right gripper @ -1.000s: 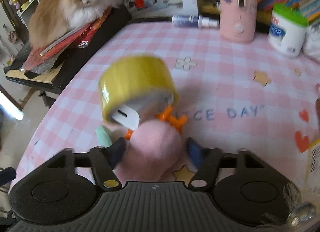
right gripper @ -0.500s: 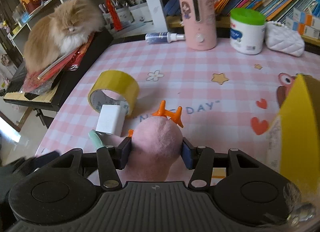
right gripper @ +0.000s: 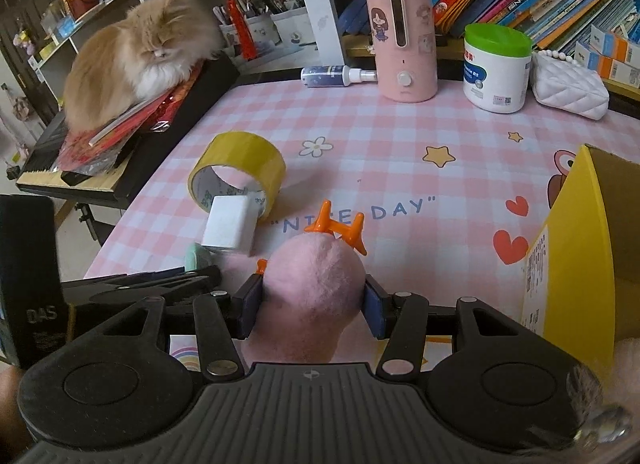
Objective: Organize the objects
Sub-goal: 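Grasp the pink plush chick with the right tool while the left tool grasps the mint-green object, then lift and carry the chick and mint-green object with both tools toward the yellow box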
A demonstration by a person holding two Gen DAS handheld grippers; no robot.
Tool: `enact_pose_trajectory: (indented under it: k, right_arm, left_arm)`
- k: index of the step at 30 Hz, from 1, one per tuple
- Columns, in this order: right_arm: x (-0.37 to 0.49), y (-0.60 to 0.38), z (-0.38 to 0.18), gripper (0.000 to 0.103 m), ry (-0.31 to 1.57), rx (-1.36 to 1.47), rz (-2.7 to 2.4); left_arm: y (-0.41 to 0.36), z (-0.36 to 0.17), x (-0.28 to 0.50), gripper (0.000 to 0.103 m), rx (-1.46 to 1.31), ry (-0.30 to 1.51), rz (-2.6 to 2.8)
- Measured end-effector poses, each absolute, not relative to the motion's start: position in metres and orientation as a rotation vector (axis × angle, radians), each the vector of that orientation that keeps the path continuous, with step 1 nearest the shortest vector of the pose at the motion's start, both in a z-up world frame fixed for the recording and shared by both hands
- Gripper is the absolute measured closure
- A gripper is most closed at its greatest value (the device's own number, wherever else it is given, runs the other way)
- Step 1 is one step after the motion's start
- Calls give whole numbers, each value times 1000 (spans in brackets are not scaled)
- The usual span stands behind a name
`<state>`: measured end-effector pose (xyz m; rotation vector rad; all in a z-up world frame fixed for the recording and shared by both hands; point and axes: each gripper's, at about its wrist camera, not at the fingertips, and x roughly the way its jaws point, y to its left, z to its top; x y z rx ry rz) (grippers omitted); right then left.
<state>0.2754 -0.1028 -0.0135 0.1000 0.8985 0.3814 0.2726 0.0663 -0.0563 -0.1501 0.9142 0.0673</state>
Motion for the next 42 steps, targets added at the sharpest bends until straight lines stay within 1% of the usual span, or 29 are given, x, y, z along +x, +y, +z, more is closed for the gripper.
enact_pose_trajectory:
  k: [7, 12, 16, 22, 34, 42]
  right_arm:
    - [259, -100, -9, 54, 882, 76, 372]
    - [236, -100, -3, 54, 855, 41, 365]
    - [214, -97, 0, 54, 841, 23, 356]
    - [181, -90, 5, 54, 803, -8, 336]
    - [108, -73, 1, 54, 828, 22, 283]
    - [58, -71, -3, 54, 836, 55, 231]
  left_arm:
    - [75, -28, 232, 85, -186, 849, -11]
    - [88, -1, 195, 84, -214, 787, -56]
    - [95, 10, 167, 84, -232, 755, -82]
    - [104, 12, 138, 84, -231, 741, -109]
    - [120, 12, 72, 84, -213, 749, -189]
    - [117, 8, 37, 84, -163, 785, -265]
